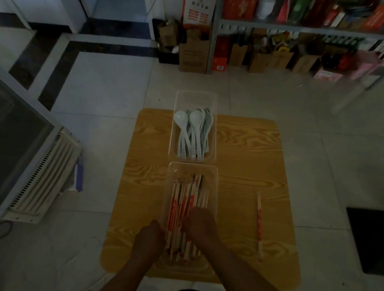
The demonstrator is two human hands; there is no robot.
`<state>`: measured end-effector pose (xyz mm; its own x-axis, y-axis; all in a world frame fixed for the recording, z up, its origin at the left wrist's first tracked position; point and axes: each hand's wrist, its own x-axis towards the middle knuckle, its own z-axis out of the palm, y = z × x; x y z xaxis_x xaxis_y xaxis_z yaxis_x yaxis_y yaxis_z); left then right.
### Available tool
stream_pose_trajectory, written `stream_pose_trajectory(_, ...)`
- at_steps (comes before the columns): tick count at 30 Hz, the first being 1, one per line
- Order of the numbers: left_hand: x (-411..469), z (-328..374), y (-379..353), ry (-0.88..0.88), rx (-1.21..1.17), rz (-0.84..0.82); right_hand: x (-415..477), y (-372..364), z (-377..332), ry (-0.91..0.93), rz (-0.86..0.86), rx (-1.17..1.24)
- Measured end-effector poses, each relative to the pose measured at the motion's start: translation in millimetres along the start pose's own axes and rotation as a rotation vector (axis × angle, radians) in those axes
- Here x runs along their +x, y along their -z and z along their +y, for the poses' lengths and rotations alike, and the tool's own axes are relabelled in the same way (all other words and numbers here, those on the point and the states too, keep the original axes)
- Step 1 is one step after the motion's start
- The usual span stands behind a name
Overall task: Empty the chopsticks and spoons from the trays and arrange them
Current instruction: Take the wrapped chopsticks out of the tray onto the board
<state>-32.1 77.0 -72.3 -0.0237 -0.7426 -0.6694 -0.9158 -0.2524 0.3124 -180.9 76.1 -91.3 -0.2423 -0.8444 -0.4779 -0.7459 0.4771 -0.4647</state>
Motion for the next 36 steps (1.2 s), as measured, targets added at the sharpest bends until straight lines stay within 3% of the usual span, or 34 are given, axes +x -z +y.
stream_pose_trajectory(3,0.1,-5.8,6.1,0.034,-0.143,-0.055,-3.9,-20.7,3.3,-0.124,0.023,0.011)
stream_pose_trajectory(8,-1.5,-9.2,12.2,0.018,-0.129,-0.144,2.1,-27.3,9.7,-0.221,0.113,0.035)
stream_pose_trajectory(19,-2.4,-10.5,17.0,-0.038,-0.133,-0.188,7.5,-26.7,8.2,-0.293,0.143,0.112)
stream_pose_trajectory(22,-4.3,-9.0,15.6,-0.043,-0.084,-0.178,14.2,-2.4,4.8,-0.273,0.109,0.263)
stream_pose_trajectory(25,-3.9,-9.1,9.1,-0.032,-0.046,-0.115,20.7,45.2,13.8,-0.138,0.048,0.635)
stream_pose_trajectory(28,-2.0,-9.0,0.4,-0.042,-0.024,-0.069,21.2,93.8,48.2,-0.153,0.128,0.834)
stream_pose_trajectory(32,-2.8,-4.7,-4.4,-0.042,0.014,-0.025,12.9,123.1,123.0,-0.308,0.215,0.574)
stream_pose_trajectory(36,-5.6,-1.0,-6.6,-0.020,0.071,0.016,-11.5,129.4,178.2,-0.451,0.076,0.048)
